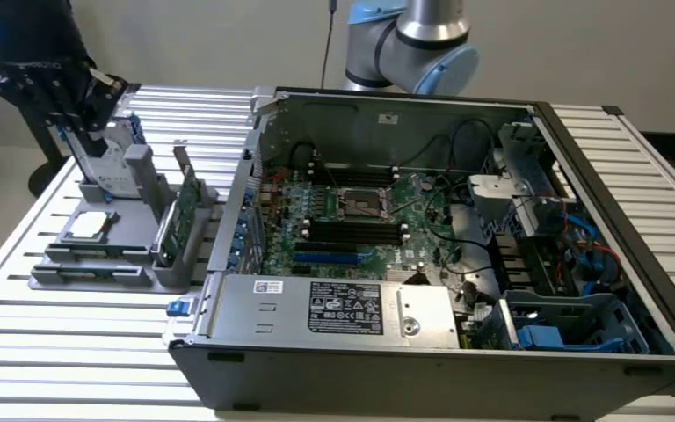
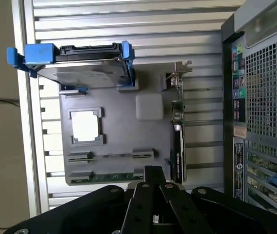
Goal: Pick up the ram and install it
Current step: 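Reach for the ram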
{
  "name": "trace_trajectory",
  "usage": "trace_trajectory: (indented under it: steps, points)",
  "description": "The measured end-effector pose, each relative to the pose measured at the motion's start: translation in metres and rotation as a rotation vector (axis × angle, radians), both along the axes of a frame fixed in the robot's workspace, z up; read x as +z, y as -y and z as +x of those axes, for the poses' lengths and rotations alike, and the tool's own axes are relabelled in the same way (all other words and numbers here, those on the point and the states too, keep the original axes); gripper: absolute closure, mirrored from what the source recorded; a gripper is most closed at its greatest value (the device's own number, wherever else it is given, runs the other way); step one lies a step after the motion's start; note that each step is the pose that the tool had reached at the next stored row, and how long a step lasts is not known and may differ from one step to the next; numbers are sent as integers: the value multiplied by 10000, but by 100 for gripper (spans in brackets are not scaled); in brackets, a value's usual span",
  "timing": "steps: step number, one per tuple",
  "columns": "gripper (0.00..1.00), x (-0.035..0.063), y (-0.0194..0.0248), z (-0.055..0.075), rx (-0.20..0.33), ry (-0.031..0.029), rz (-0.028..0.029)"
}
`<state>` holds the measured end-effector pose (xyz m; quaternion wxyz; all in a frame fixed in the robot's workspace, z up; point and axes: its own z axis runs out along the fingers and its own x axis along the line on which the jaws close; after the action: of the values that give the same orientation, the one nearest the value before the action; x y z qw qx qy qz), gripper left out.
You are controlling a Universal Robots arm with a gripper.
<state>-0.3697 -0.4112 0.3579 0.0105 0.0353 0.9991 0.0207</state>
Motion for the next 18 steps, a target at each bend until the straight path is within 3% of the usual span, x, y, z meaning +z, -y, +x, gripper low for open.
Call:
trace_trajectory:
  steps: [14,16,18]
  points:
    - [89,-92,21,-612,-1,-10,-71]
    - [89,-100,41,-631,2,-54,-75]
    - [89,-106,99,-632,3,-101,-75]
